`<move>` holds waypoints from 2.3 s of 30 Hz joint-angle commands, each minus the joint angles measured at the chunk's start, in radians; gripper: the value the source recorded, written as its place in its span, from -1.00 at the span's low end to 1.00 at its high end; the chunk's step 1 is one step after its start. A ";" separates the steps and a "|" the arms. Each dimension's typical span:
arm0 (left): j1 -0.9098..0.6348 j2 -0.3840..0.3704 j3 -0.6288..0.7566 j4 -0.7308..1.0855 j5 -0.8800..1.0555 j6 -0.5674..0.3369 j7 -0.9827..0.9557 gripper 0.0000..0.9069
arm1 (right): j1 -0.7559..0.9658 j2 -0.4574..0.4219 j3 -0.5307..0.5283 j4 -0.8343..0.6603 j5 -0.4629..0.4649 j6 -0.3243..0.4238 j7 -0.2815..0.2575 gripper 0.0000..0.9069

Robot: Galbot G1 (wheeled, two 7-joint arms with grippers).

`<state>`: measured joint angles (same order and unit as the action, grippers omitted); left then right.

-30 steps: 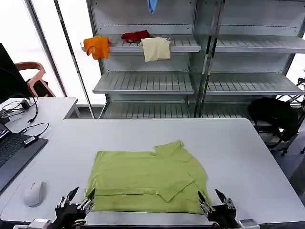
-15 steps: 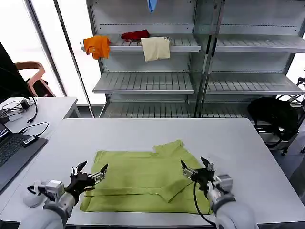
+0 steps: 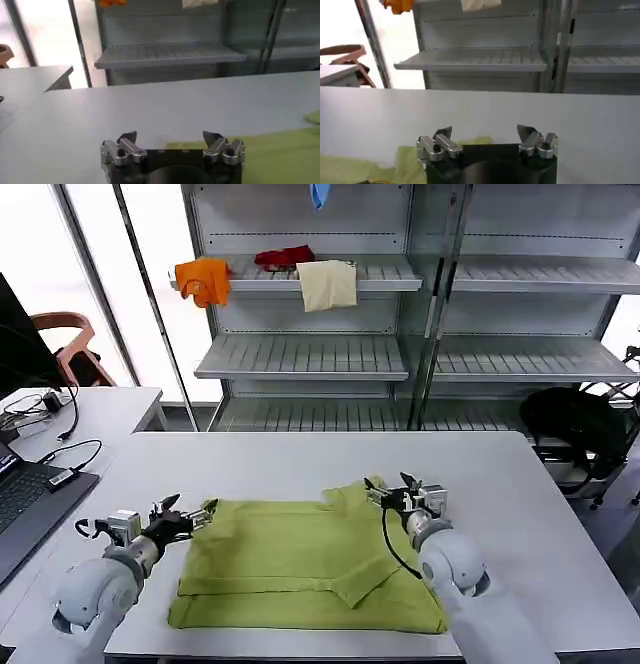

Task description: Fold and organize the clothes.

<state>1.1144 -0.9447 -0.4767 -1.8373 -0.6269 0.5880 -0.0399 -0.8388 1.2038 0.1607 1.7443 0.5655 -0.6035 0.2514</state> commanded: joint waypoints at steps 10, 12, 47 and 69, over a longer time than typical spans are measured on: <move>-0.065 -0.015 0.072 0.115 0.072 -0.001 0.016 0.96 | 0.062 0.011 -0.028 -0.104 -0.018 0.002 -0.017 1.00; -0.072 -0.019 0.075 0.128 0.081 -0.001 0.015 0.44 | 0.058 0.013 -0.029 -0.106 -0.025 0.002 -0.022 0.91; -0.024 -0.017 0.013 0.001 0.046 -0.006 0.051 -1.00 | -0.041 -0.009 -0.021 0.074 0.050 0.005 -0.007 -1.00; 0.394 -0.027 -0.298 -0.334 -0.007 -0.009 0.171 -1.00 | -0.507 -0.130 0.143 0.530 0.085 0.009 0.012 -1.00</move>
<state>1.3359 -0.9721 -0.6371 -2.0663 -0.6200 0.5790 0.0914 -1.2108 1.0919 0.2687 2.1524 0.6459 -0.5951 0.2603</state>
